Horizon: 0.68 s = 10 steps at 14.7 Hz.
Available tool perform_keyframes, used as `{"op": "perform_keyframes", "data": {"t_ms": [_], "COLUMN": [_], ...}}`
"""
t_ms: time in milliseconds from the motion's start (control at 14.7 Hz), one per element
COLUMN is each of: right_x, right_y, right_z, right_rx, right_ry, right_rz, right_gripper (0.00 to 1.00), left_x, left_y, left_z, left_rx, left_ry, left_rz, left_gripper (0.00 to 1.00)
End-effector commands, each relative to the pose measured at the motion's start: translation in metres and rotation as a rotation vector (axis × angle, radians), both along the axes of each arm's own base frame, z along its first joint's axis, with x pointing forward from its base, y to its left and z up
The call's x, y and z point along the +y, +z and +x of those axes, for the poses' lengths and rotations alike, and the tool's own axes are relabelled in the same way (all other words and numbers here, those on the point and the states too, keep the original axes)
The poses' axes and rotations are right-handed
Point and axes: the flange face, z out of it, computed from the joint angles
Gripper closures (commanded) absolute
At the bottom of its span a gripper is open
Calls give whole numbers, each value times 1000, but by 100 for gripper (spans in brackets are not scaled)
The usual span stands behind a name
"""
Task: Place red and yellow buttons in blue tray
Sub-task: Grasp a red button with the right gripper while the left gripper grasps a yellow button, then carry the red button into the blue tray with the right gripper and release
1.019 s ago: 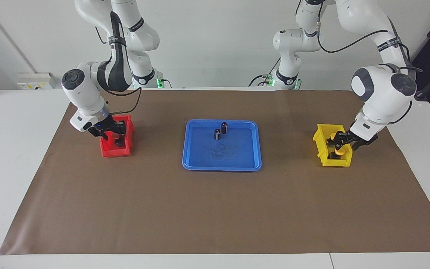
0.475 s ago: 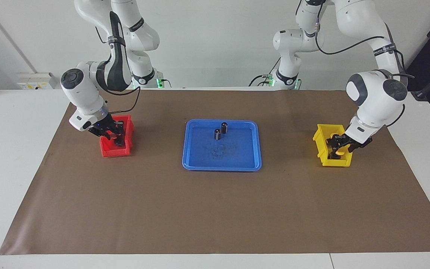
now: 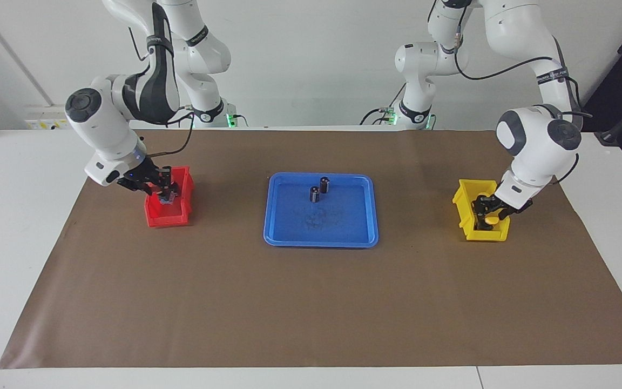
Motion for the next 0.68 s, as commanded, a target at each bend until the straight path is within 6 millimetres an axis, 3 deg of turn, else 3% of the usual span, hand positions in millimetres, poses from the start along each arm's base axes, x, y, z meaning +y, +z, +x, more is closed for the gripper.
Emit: {"op": "perform_keyframes", "data": {"t_ms": [0,136,340,475,611], "right_x": [26,69,167,228,272], "right_y": [44,60,66,53,33], "right_z": [39,55,62,60,60], "right_rx": [35,24,-35,-69,-94], "right_ry": [26,-33,-153,-211,-225], "right_rz": [-6,-23,-44,-47,-47], "right_gripper": [83,83,85,87,87], "left_x": [2,3,3,3,-2], "left_y": [1,2,12,41,87], "left_z": [-2,-1,5,9,19], "left_rx": [-15,-19,-14,19,67], "left_ry": [9,9,11,15,19], "left_rz": [15,15,15,13,15], "left_gripper": [66,82,88,91,91]}}
